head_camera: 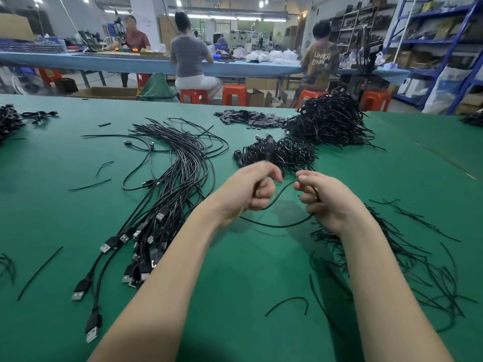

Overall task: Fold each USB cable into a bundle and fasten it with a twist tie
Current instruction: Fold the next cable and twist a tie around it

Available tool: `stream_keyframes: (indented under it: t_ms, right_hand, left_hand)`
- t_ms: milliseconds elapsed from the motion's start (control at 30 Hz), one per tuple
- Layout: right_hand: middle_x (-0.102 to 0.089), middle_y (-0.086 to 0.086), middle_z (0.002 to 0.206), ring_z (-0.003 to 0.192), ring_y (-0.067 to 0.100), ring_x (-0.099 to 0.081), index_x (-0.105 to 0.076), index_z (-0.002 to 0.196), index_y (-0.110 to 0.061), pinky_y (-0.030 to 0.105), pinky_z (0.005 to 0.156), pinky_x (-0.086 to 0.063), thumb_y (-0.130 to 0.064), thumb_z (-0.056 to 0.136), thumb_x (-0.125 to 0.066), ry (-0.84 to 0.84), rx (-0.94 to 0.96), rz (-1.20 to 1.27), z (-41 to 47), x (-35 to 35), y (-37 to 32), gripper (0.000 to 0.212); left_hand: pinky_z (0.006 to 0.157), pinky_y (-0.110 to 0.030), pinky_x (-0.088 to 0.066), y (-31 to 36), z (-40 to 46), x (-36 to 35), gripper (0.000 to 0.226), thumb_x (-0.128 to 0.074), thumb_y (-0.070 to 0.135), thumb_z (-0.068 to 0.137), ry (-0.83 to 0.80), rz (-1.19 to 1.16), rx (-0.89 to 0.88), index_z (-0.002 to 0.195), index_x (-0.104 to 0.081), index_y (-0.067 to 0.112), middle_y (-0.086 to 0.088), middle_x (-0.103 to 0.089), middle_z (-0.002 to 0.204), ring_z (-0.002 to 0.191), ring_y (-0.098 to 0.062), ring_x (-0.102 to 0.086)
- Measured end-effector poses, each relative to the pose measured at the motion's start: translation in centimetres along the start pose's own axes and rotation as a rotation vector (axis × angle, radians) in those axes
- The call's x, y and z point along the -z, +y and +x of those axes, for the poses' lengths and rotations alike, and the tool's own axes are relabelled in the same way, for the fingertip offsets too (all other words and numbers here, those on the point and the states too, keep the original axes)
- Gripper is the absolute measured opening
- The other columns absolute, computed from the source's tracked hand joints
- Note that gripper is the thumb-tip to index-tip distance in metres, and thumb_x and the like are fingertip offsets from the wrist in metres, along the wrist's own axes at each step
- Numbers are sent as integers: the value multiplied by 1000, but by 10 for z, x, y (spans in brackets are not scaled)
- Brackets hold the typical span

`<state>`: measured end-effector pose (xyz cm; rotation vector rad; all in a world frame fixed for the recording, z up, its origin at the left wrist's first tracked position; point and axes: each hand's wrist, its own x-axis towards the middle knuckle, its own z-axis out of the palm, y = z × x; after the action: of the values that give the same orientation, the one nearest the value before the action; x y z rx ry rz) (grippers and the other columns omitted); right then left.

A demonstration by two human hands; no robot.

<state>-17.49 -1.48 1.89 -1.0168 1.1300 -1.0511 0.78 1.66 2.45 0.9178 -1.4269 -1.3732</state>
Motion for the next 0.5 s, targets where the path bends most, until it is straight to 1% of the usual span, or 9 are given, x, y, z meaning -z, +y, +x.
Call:
stream_keyframes:
  t_ms: [67, 100, 167, 233, 267, 333, 400, 433, 500]
  right_hand:
    - [-63, 1, 74, 44, 5, -40, -60, 100, -15, 14, 34, -25, -8, 103, -49, -14, -5, 100, -3, -3, -9, 13]
    - [-63, 2, 75, 45, 5, -40, -59, 100, -15, 14, 34, -25, -8, 103, -48, -20, 3, 108, -5, -5, -12, 14]
    - [-62, 1, 79, 46, 5, -42, -59, 99, -16, 14, 34, -26, -10, 104, -48, -54, 36, 73, -10, -10, -18, 13]
    - [-65, 1, 81, 47, 5, -44, -60, 98, -15, 14, 35, -28, -11, 103, -50, -132, 70, 27, -16, -15, -23, 12]
    - [-66, 2, 83, 47, 5, -46, -60, 98, -14, 14, 35, -29, -10, 103, -51, -181, 79, 8, -19, -17, -25, 11]
    - [-68, 4, 89, 48, 7, -49, -60, 99, -14, 15, 36, -30, -10, 103, -51, -258, 83, -55, -26, -21, -28, 12]
    - [-71, 4, 95, 52, 8, -52, -63, 100, -15, 16, 38, -33, -9, 103, -51, -310, 85, -128, -30, -22, -29, 14]
    - [-72, 4, 98, 54, 9, -53, -64, 101, -15, 16, 39, -35, -9, 103, -51, -337, 89, -149, -31, -22, -29, 14]
    - [-73, 5, 100, 57, 11, -57, -63, 106, -16, 18, 43, -41, -7, 102, -52, -404, 86, -136, -33, -21, -27, 15]
  left_hand:
    - [48, -19, -37, 1, -3, -5, 31, -35, 20, 106, -142, 127, 88, 90, -60, 12, 1, -61, 63, 52, -12, -50]
    - [54, -19, -45, 0, -3, -7, 32, -33, 19, 106, -169, 174, 124, 93, -62, 10, -3, -70, 73, 60, -14, -61]
    - [72, -23, -56, -3, 0, -12, 36, -29, 17, 107, -113, 221, 153, 105, -64, 6, -11, -76, 94, 80, -20, -72]
    - [83, -29, -57, -5, 3, -13, 39, -28, 18, 108, -13, 170, 134, 118, -63, 3, -10, -76, 105, 92, -26, -73]
    - [83, -29, -57, -6, 4, -13, 39, -28, 19, 109, 28, 123, 118, 121, -63, 3, -7, -76, 103, 95, -27, -72]
    - [74, -23, -54, -7, 5, -10, 37, -32, 20, 108, 113, 119, 73, 113, -67, 9, -1, -76, 95, 88, -21, -70]
    - [64, -19, -49, -5, 5, -6, 34, -36, 18, 106, 201, 232, 21, 99, -70, 14, 6, -76, 88, 77, -12, -62]
    - [65, -18, -49, -5, 6, -5, 34, -37, 17, 105, 229, 248, 3, 96, -70, 16, 9, -75, 86, 75, -10, -60]
    - [74, -21, -52, -4, 6, -7, 32, -38, 18, 106, 246, 112, -1, 99, -69, 15, 4, -75, 93, 83, -11, -64]
